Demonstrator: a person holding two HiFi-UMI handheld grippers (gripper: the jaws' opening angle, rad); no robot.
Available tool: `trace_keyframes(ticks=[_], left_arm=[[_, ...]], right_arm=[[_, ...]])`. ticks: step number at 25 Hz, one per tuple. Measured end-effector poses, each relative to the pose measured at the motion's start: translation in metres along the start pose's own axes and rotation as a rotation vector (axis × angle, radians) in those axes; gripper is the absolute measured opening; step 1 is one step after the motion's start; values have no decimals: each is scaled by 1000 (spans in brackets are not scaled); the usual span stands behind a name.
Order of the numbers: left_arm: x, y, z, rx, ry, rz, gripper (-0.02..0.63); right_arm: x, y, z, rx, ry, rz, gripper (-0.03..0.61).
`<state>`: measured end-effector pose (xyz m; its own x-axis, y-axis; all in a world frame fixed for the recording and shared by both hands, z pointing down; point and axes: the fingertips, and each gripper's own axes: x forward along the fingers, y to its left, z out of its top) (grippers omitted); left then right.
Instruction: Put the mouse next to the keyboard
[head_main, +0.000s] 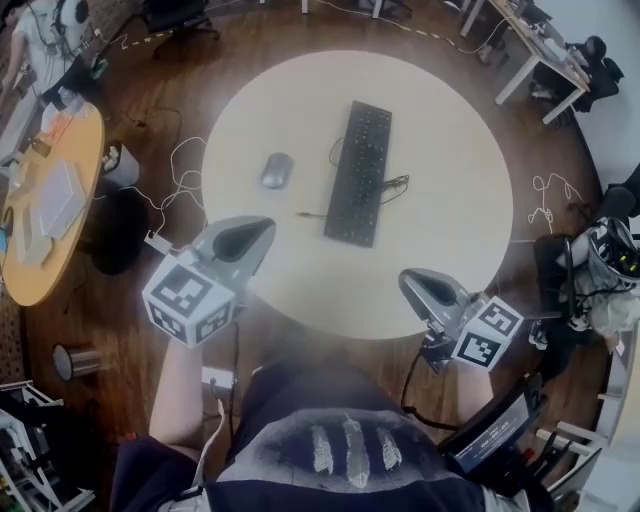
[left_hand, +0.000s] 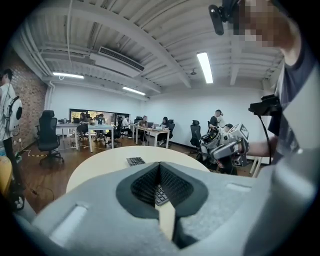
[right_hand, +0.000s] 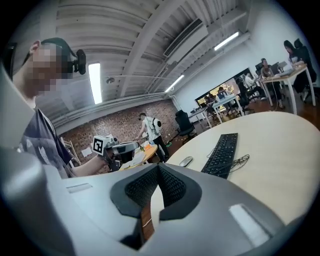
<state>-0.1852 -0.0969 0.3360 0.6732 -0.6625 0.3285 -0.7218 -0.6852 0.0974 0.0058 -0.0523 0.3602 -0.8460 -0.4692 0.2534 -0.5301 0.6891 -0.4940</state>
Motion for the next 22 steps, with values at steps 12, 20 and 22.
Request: trace_keyframes(ticks=[12,20,22], left_arm=[[13,85,-28,-26,91,10,0],[87,122,-48,-52,185,22,-2],[107,132,-56,-51,214,59,4]], right_arm=[[55,-12,33,-170,93,-141,2],[68,-44,27,-132,160,-202,2],[65,-55,28,-121,157,-214,2]])
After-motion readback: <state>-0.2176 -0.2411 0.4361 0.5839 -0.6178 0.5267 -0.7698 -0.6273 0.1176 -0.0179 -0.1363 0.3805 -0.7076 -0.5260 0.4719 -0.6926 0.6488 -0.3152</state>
